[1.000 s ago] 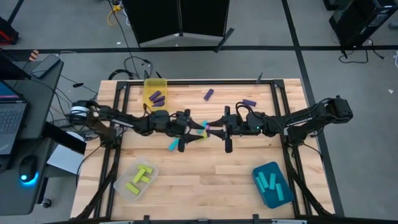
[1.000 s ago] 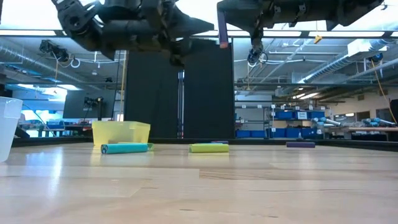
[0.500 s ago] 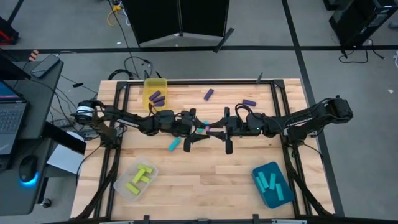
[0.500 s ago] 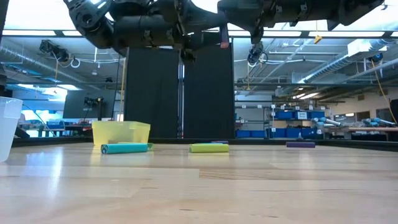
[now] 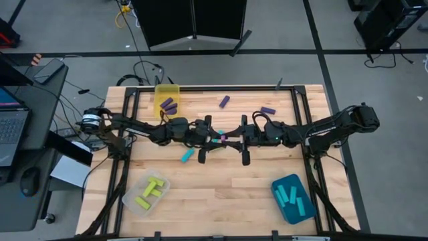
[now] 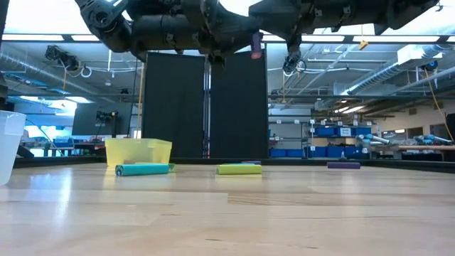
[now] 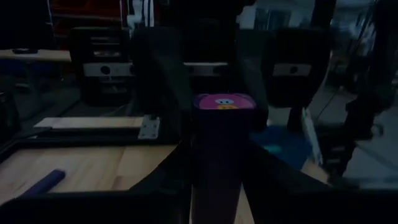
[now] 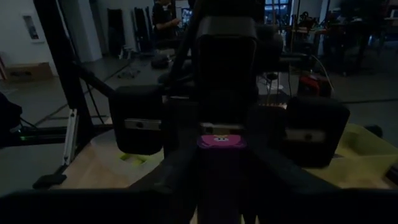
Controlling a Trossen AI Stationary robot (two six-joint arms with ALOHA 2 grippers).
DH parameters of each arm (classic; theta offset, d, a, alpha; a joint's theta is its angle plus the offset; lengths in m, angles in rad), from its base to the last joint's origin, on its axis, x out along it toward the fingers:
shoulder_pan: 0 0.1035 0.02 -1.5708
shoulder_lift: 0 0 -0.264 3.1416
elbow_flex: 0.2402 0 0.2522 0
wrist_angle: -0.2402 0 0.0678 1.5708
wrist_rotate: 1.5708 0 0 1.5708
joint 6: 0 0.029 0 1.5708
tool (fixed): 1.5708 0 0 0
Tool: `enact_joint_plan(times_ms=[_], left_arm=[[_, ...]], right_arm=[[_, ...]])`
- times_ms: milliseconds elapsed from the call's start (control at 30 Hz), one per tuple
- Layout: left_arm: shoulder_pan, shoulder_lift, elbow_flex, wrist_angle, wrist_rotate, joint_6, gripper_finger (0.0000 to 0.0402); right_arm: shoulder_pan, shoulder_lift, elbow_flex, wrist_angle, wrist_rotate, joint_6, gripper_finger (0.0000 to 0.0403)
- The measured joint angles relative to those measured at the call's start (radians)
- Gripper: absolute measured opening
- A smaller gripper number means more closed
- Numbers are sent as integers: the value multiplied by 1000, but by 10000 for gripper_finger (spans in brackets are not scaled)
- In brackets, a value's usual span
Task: Sort blocks
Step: Put the violet block into the yellow bin
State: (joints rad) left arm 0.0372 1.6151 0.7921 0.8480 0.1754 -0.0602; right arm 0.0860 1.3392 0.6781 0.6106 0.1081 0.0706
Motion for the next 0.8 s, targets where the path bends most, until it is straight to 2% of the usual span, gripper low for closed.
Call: enact_joint_plan(times_ms=[100, 200, 267, 367, 467, 567, 667, 800], left_arm=[[2, -37, 0, -103, -32, 63, 116], [2, -108, 3, -276, -143, 163, 116], [2, -170, 18, -422, -213, 216, 116], [10, -266, 63, -681, -300, 242, 116], [46, -340, 124, -1014, -365, 205, 116], [122, -390, 168, -1303, -426, 148, 116], [233, -423, 181, -1472, -440, 113, 116], [427, -415, 181, -1607, -414, 144, 116]], right_arm=[[0, -9, 0, -31, 31, 1, 187], [-3, -43, 0, -93, 61, -4, 236], [-3, -71, 0, -136, 91, -6, 255], [-3, -115, 1, -194, 146, -30, 262], [-4, -146, 1, -264, 191, -33, 243], [-4, -153, 1, -312, 212, -26, 207], [-8, -134, 2, -323, 213, -10, 164], [-16, -105, 2, -322, 214, 10, 114]])
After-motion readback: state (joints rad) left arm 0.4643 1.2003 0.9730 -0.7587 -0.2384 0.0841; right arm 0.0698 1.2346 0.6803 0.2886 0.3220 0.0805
